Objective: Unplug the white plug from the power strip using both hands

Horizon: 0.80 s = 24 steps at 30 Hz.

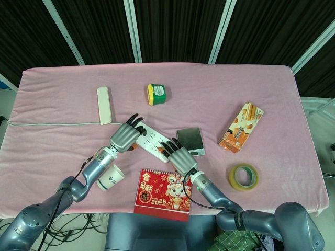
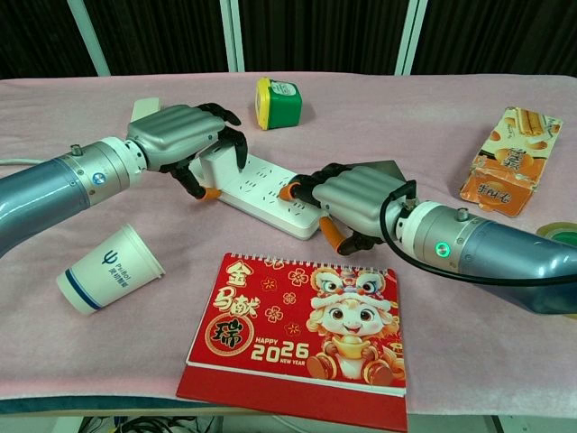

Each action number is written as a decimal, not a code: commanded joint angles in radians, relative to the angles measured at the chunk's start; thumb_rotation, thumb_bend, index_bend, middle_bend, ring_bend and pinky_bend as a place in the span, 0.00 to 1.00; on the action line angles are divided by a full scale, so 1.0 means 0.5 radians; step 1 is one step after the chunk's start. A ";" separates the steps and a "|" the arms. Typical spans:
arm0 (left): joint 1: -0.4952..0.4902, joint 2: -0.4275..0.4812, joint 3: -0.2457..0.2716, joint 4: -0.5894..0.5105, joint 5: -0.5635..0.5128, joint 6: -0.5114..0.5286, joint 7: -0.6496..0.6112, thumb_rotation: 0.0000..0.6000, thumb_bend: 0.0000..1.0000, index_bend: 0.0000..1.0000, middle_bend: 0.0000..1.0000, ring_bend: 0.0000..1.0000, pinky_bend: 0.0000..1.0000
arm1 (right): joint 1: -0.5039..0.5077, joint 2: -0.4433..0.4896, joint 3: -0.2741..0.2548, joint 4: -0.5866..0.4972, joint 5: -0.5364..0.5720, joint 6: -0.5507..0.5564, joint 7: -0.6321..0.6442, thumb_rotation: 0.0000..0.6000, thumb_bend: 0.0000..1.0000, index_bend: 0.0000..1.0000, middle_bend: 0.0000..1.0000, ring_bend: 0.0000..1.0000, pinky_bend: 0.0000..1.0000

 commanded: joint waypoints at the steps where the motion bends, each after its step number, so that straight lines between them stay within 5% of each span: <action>1: -0.005 0.001 -0.001 -0.004 0.002 0.002 0.002 1.00 0.58 0.48 0.56 0.10 0.07 | 0.005 0.001 -0.003 0.007 0.022 -0.027 -0.021 1.00 0.78 0.24 0.19 0.16 0.03; 24: -0.076 0.266 -0.057 -0.409 -0.073 -0.187 0.063 1.00 0.63 0.57 0.61 0.13 0.07 | 0.006 0.053 -0.009 -0.041 0.101 -0.080 -0.108 1.00 0.78 0.30 0.25 0.22 0.04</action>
